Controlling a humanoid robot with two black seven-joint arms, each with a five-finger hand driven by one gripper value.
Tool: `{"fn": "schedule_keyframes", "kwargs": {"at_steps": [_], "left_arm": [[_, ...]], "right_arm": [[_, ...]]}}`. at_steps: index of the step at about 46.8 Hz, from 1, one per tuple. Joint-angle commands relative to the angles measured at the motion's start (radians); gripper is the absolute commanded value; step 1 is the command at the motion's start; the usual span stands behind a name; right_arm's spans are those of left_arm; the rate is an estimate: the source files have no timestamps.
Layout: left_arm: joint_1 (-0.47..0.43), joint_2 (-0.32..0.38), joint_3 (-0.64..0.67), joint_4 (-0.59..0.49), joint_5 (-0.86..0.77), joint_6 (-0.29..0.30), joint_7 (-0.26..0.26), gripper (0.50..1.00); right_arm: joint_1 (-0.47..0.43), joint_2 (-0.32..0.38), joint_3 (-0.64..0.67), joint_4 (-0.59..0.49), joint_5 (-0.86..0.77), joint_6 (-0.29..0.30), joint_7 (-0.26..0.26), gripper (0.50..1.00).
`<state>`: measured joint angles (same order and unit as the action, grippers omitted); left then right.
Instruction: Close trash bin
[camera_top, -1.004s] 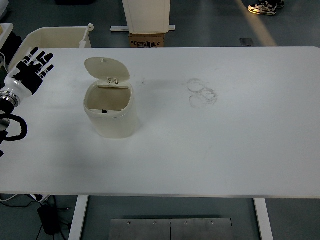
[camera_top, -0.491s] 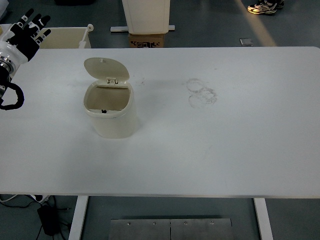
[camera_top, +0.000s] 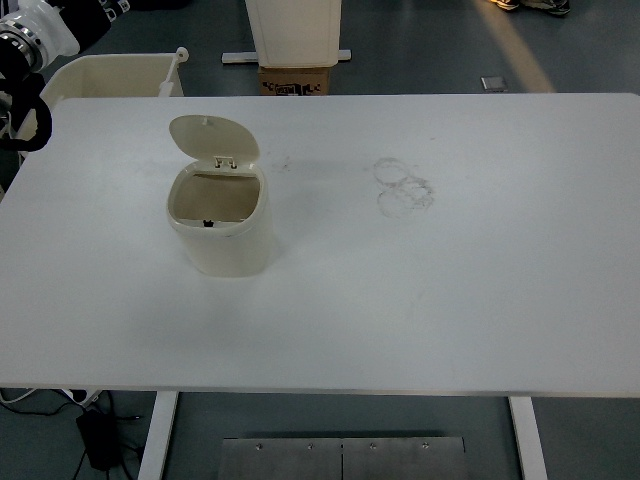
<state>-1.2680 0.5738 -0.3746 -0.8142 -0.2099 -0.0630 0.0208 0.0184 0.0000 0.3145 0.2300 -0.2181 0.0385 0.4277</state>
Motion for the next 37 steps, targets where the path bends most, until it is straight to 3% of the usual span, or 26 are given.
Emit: {"fn": "schedule_keyframes", "kwargs": {"at_steps": [1, 13, 25, 37], "left_arm": [[-0.053, -0.006, 0.065, -0.003, 0.0, 0.0, 0.007, 1.0], [-0.212, -0.008, 0.236, -0.088, 0.001, -0.001, 0.037, 1.0], [-0.441, -0.029, 0.623, -0.203, 0.004, -0.012, 0.071, 1.0], [-0.58, -0.051, 0.815, -0.307, 0.035, -0.035, 0.073, 1.0]], "right_arm": [[0.0, 0.0, 0.0, 0.0, 0.0, 0.0, 0.0, 0.991], [0.0, 0.0, 0.0, 0.0, 0.0, 0.0, 0.0, 0.993], [0.0, 0.0, 0.0, 0.0, 0.0, 0.0, 0.0, 0.993], [0.0, 0.0, 0.0, 0.0, 0.0, 0.0, 0.0, 0.991]]}}
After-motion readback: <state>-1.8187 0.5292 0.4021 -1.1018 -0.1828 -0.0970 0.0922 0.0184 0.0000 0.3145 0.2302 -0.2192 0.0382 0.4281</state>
